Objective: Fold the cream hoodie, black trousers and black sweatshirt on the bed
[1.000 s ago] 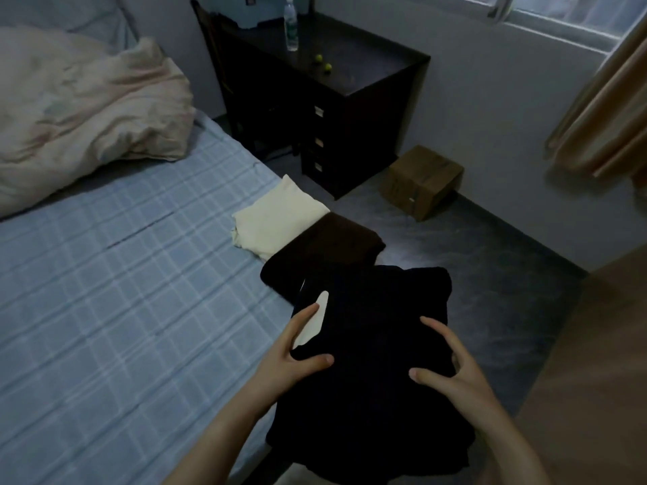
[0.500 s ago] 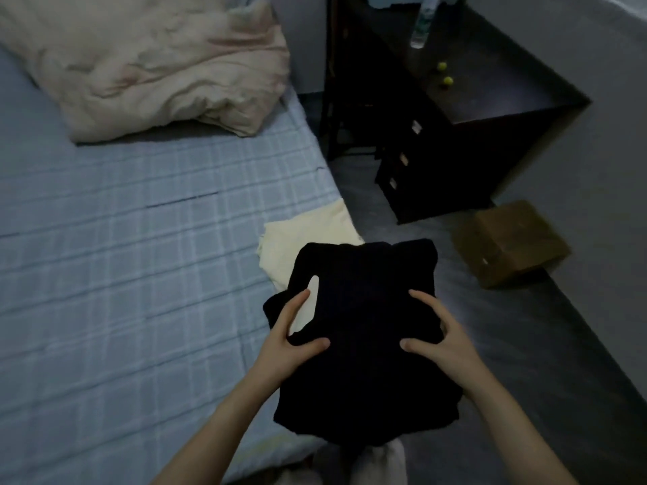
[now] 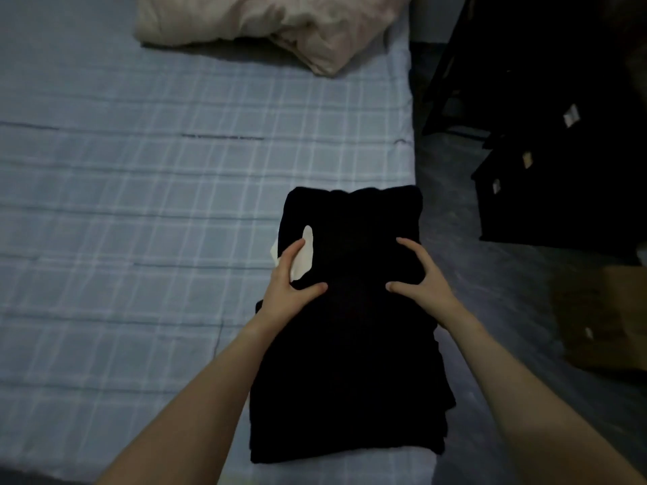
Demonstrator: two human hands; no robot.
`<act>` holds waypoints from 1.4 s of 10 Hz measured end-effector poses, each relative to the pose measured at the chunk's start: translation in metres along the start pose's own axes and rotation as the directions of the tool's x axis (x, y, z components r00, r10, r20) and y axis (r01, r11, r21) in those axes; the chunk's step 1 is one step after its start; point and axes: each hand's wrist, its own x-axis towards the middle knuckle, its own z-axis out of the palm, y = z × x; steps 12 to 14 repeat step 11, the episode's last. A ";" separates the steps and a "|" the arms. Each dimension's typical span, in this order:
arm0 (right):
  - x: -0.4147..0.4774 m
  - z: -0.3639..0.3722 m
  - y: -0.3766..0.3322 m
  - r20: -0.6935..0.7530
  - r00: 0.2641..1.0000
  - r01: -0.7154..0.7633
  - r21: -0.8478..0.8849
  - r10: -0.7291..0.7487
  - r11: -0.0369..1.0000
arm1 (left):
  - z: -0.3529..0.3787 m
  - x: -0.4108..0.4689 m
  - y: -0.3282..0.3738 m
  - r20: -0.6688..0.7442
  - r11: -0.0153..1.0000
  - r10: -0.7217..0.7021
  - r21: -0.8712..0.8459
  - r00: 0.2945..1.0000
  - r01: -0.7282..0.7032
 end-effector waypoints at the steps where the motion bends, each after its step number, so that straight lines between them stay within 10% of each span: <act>1: 0.010 0.001 0.020 0.007 1.000 0.014 -0.018 -0.014 1.000 | 0.007 0.003 -0.015 -0.049 0.999 -0.001 0.036 0.999 0.002; 2: 0.004 -0.001 0.016 0.036 0.999 -0.023 -0.136 0.028 0.990 | 0.004 -0.006 -0.009 -0.062 0.973 -0.072 0.216 0.995 0.084; 4: 0.014 0.032 -0.035 -0.214 0.896 0.120 -0.728 -0.390 0.675 | 0.007 0.017 0.030 -0.007 0.545 0.402 0.805 0.916 -0.233; 6: 0.050 0.051 0.024 -0.128 0.956 0.047 -0.821 -0.264 0.568 | 0.046 0.067 -0.007 0.116 0.317 0.416 0.911 0.902 -0.264; 9: 0.078 0.067 0.078 -0.160 0.911 0.074 -0.845 -0.381 0.530 | 0.053 0.093 -0.059 0.124 0.207 0.474 0.947 0.872 -0.247; 11: 0.066 0.051 0.026 -0.052 0.983 0.063 -0.802 -0.174 0.595 | 0.046 0.078 -0.006 0.161 0.290 0.229 0.930 0.960 -0.225; 14: 0.066 0.051 0.026 -0.052 0.983 0.063 -0.802 -0.174 0.595 | 0.046 0.078 -0.006 0.161 0.290 0.229 0.930 0.960 -0.225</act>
